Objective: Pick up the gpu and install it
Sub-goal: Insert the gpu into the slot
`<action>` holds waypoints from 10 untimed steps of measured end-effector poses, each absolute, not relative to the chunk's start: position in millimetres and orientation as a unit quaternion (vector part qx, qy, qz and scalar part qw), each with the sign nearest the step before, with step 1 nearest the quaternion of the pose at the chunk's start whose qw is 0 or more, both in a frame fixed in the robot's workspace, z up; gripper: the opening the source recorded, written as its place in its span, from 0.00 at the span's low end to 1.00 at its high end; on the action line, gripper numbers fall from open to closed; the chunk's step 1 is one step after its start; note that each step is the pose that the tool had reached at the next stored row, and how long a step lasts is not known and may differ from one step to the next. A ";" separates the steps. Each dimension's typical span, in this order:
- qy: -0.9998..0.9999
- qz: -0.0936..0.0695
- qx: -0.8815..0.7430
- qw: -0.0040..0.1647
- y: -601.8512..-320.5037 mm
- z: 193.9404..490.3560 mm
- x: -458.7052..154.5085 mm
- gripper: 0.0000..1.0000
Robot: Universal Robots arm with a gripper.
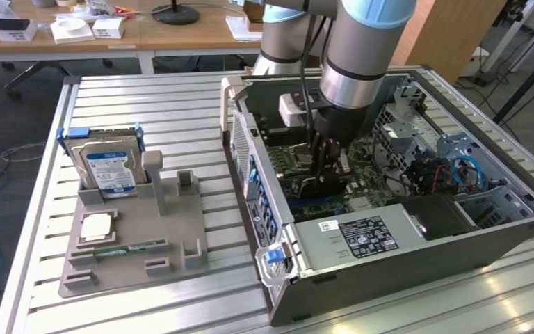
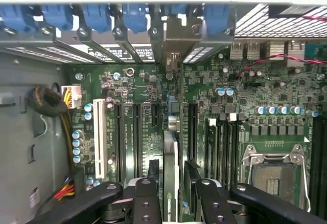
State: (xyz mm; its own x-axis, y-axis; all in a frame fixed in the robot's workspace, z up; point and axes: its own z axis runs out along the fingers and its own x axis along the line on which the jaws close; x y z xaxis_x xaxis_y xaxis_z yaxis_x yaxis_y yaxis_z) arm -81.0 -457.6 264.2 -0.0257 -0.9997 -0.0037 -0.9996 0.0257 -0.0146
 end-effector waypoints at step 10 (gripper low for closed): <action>0.716 -0.007 -0.698 0.009 -457.6 292.9 -81.0 0.33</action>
